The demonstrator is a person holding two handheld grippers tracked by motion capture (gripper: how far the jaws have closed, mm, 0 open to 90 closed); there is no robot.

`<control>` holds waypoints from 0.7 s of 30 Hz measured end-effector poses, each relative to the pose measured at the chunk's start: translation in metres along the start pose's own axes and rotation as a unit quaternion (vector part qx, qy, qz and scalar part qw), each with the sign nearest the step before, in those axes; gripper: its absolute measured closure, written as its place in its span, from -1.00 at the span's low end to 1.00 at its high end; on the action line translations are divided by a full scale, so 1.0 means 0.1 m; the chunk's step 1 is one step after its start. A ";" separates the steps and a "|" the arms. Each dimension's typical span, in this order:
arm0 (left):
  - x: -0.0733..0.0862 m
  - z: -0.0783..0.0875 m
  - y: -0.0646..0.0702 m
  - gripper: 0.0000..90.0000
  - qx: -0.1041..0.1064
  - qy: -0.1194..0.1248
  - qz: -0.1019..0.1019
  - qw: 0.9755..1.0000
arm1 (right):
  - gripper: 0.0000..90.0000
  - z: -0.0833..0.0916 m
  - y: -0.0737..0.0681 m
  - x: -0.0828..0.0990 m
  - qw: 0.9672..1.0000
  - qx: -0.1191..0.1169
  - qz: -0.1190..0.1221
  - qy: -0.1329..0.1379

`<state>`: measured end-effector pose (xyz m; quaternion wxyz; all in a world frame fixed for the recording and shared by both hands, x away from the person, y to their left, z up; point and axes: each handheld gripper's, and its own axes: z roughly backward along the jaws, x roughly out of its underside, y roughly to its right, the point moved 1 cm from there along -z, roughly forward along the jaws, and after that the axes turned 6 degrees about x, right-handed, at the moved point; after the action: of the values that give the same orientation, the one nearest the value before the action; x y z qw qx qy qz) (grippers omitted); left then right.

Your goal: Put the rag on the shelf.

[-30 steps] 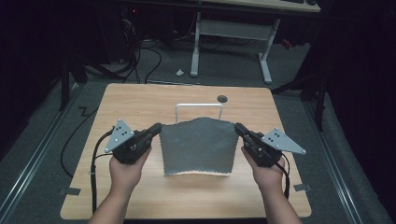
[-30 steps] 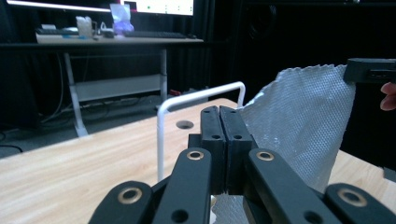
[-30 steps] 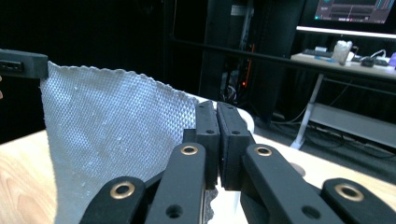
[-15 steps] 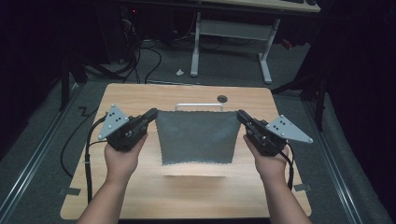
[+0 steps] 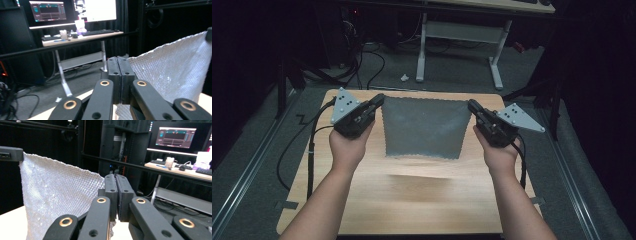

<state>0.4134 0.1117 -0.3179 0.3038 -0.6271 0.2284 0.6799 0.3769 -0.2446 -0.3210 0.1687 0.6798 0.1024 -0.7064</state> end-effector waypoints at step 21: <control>-0.09 -0.70 -0.41 0.99 -0.052 -0.053 -0.030 0.997 | 0.99 -0.75 0.32 -0.09 0.999 0.019 -0.021 -0.034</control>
<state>0.4927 0.0916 -0.3141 0.3023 -0.6115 0.1573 0.7141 0.4583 -0.2456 -0.3136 0.1442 0.6563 0.0969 -0.7342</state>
